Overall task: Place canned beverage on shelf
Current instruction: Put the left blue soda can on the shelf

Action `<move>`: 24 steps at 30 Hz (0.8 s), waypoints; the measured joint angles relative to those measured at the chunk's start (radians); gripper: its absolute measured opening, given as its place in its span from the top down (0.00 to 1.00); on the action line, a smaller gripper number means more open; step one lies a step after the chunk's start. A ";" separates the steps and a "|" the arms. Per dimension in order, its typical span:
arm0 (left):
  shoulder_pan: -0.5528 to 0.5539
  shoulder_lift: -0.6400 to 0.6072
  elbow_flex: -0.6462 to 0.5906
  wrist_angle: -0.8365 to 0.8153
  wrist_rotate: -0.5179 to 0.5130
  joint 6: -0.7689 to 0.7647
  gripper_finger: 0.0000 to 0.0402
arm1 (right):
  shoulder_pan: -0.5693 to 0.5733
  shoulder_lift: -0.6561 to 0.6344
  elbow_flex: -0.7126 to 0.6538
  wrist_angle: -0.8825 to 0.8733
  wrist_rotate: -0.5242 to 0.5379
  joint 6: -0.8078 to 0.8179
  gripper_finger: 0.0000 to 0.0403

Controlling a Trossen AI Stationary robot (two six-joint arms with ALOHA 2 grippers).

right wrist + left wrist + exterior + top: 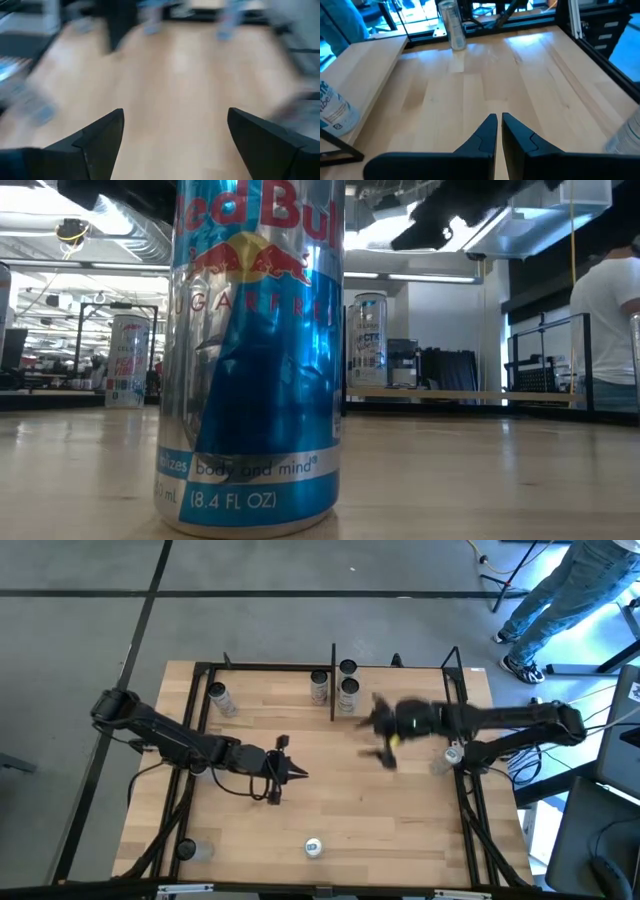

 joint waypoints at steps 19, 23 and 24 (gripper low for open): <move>-0.025 0.012 0.006 0.074 0.084 -0.068 0.69 | 0.458 0.279 -0.307 0.648 0.247 0.122 0.16; -0.066 0.012 0.027 0.076 0.126 -0.074 0.56 | 0.467 0.321 -0.307 0.723 0.245 0.120 0.16; -0.075 0.012 0.031 0.076 0.126 -0.071 0.54 | 0.467 0.326 -0.307 0.732 0.241 0.119 0.16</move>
